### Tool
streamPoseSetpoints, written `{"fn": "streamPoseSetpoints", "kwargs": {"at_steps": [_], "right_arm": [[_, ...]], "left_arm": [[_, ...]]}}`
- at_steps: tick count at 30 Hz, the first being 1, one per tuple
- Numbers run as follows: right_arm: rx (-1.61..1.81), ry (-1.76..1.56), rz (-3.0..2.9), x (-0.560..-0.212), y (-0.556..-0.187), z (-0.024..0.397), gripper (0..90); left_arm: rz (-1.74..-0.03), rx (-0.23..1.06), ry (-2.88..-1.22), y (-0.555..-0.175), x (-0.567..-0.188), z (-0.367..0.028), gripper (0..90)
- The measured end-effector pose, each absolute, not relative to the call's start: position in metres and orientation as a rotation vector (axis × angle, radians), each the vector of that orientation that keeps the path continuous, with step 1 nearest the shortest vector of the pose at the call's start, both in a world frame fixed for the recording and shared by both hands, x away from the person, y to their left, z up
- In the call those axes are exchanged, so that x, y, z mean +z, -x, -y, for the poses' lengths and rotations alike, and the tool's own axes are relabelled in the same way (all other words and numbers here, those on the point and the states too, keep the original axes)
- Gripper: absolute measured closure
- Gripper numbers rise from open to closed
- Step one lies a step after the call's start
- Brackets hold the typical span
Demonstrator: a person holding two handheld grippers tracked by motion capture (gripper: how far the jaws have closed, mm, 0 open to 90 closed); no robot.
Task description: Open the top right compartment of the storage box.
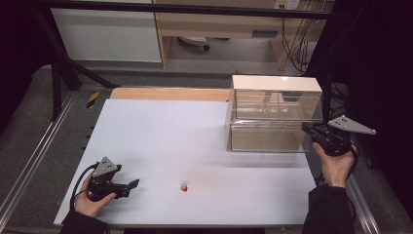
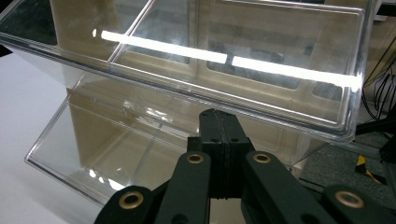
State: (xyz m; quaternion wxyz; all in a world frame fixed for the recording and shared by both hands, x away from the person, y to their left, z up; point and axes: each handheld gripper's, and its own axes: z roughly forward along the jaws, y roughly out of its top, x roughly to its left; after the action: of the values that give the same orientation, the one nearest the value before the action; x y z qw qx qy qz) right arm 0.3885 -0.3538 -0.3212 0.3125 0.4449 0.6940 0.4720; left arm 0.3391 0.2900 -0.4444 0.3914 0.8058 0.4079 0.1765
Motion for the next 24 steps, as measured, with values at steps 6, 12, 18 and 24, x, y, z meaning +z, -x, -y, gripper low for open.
{"fn": "streamPoseSetpoints", "kwargs": {"at_steps": [6,12,18,24], "right_arm": [[1.234,-1.164,-1.834,-0.32,-0.387,0.353,90.0],[1.241,-1.146,-1.827,-0.318,-0.384,0.353,90.0],[1.239,-1.132,-1.821,-0.313,-0.382,0.353,90.0],[1.238,-1.109,-1.808,-0.303,-0.38,0.353,90.0]], "left_arm": [[-1.037,0.449,-2.047,-0.339,-0.444,-0.29,9.6],[-1.036,0.448,-2.046,-0.339,-0.444,-0.29,9.6],[-1.036,0.45,-2.047,-0.339,-0.444,-0.29,9.7],[-1.037,0.45,-2.047,-0.339,-0.444,-0.29,9.7]]}}
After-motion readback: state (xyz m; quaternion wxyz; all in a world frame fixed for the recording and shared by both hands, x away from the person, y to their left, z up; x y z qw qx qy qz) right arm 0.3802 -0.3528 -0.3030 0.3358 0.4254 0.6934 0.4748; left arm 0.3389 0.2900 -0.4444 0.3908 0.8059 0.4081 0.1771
